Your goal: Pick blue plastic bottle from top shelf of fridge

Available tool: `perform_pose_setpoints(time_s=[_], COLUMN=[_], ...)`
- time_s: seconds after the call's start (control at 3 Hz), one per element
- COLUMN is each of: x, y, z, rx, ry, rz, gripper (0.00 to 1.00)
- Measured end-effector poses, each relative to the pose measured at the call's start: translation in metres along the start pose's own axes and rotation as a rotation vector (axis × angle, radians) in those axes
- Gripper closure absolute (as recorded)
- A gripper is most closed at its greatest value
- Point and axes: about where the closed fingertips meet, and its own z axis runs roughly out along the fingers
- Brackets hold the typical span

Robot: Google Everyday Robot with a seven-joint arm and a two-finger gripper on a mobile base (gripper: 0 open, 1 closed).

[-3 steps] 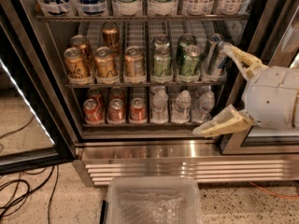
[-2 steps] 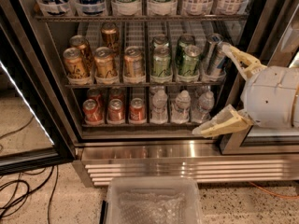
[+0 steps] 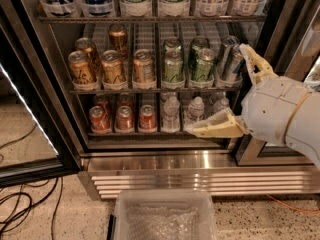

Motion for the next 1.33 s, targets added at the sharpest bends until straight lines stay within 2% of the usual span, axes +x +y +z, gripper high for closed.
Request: perform_pose_setpoints(time_s=[0.33, 0.67, 1.0, 1.33], x=[-0.007, -0.006, 0.013, 0.015], y=[-0.006, -0.007, -0.016, -0.024], z=[0.004, 0.004, 0.002, -0.003], rx=[0.078, 0.08, 0.173, 0.248], ry=[0.014, 0.018, 0.046, 0.074], rz=[0.052, 0.059, 0.103, 0.138], gripper=[0.0, 0.0, 0.0, 0.0])
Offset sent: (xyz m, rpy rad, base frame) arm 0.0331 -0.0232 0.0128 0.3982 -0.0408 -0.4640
